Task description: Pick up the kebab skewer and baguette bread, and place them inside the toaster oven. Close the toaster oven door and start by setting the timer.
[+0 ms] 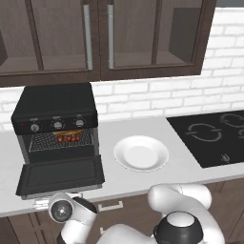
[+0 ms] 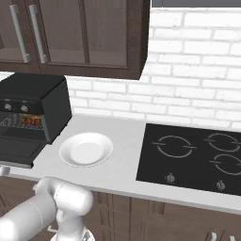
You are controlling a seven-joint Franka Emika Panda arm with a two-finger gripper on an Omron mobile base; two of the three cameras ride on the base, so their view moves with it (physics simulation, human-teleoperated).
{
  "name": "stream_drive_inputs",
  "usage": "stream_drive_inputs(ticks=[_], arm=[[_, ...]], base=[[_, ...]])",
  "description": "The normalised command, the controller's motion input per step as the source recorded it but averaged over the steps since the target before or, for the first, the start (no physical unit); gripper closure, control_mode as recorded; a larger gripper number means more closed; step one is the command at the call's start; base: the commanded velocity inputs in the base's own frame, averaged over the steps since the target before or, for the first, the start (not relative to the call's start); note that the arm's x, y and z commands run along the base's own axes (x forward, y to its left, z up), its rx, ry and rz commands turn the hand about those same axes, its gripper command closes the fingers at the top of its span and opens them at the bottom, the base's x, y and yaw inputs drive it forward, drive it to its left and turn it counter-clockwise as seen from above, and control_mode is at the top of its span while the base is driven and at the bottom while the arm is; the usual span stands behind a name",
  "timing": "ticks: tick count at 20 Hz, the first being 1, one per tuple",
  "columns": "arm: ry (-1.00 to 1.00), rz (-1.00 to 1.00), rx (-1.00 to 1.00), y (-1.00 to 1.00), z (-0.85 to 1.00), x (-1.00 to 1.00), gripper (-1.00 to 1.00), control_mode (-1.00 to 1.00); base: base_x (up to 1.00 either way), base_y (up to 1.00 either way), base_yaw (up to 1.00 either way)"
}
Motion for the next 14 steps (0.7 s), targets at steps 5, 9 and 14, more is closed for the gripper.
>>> stream_drive_inputs(ticks=[5, 9, 14], arm=[[0.0, 0.0, 0.0, 0.0, -0.11, 0.05, -1.0, -1.0], [0.0, 0.0, 0.0, 0.0, 0.0, 0.13, -1.0, -1.0], [0.0, 0.01, 0.0, 0.0, -0.07, 0.08, -1.0, -1.0]], base=[[0.0, 0.0, 0.0], [0.0, 0.0, 0.0], [0.0, 0.0, 0.0]])
